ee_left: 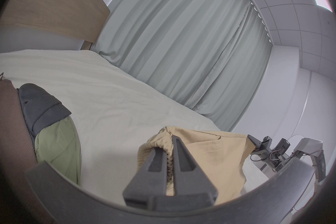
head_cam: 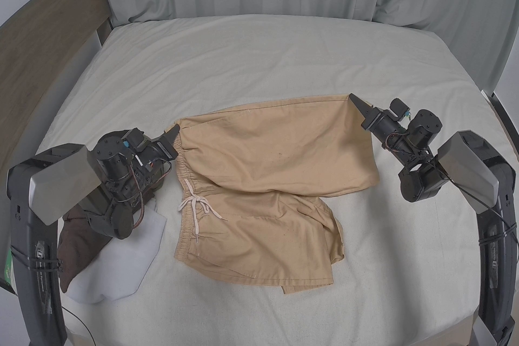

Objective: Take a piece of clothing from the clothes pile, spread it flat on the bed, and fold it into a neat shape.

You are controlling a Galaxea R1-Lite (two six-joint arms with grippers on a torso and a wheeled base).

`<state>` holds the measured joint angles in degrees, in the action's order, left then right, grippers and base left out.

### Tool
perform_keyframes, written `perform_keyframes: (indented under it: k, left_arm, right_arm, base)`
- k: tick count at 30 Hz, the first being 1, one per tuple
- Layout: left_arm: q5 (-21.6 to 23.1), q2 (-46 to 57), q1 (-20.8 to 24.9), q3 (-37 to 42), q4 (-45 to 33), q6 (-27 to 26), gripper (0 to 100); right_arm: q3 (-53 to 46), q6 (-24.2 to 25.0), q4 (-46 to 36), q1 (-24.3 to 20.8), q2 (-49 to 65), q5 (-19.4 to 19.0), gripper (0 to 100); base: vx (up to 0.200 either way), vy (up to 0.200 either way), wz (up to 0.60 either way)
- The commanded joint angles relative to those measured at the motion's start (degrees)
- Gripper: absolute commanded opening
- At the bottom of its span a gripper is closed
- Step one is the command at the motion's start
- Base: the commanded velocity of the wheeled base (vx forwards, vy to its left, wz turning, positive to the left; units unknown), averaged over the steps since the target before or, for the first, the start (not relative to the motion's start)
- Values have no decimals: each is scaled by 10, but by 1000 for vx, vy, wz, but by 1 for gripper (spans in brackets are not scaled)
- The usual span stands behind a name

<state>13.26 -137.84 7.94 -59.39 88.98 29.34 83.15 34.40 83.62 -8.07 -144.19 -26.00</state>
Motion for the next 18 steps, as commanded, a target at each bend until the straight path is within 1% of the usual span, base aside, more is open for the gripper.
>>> perform_keyframes:
  k: [1, 4, 5, 6, 7, 10, 12, 17, 18]
  left_arm:
    - [0, -7, 1, -4, 1, -1, 0]
    - [-1, -7, 1, -8, 1, 0, 0]
    - [-1, -7, 1, -9, 1, 0, 100]
    - [0, -7, 1, -9, 1, 0, 100]
    - [0, -7, 1, -9, 1, 0, 100]
    - [-1, -7, 1, -11, 1, 1, 100]
    - [-1, -5, 2, -6, 1, 16, 100]
    - [-1, -4, 3, 0, 1, 16, 100]
    - [-1, -2, 4, 7, 1, 16, 100]
  right_arm:
    - [3, 0, 1, 0, -6, 0, 0]
    - [7, 0, 2, 0, -8, 0, 0]
    - [17, 0, 1, 2, -9, 0, 0]
    - [19, 0, 1, 2, -10, 0, 0]
    - [19, 0, 1, 2, -10, 0, 100]
    - [23, 0, 1, 4, -10, 0, 100]
    - [12, 1, 11, 5, -11, 1, 100]
    - [-30, 1, 37, 4, -4, 2, 100]
    - [-53, 1, 47, 2, 4, 2, 100]
  base:
    - [0, 0, 0]
    - [0, 0, 0]
    - [0, 0, 0]
    - [0, 0, 0]
    - [0, 0, 0]
    - [0, 0, 0]
    - [0, 0, 0]
    - [0, 0, 0]
    - [0, 0, 0]
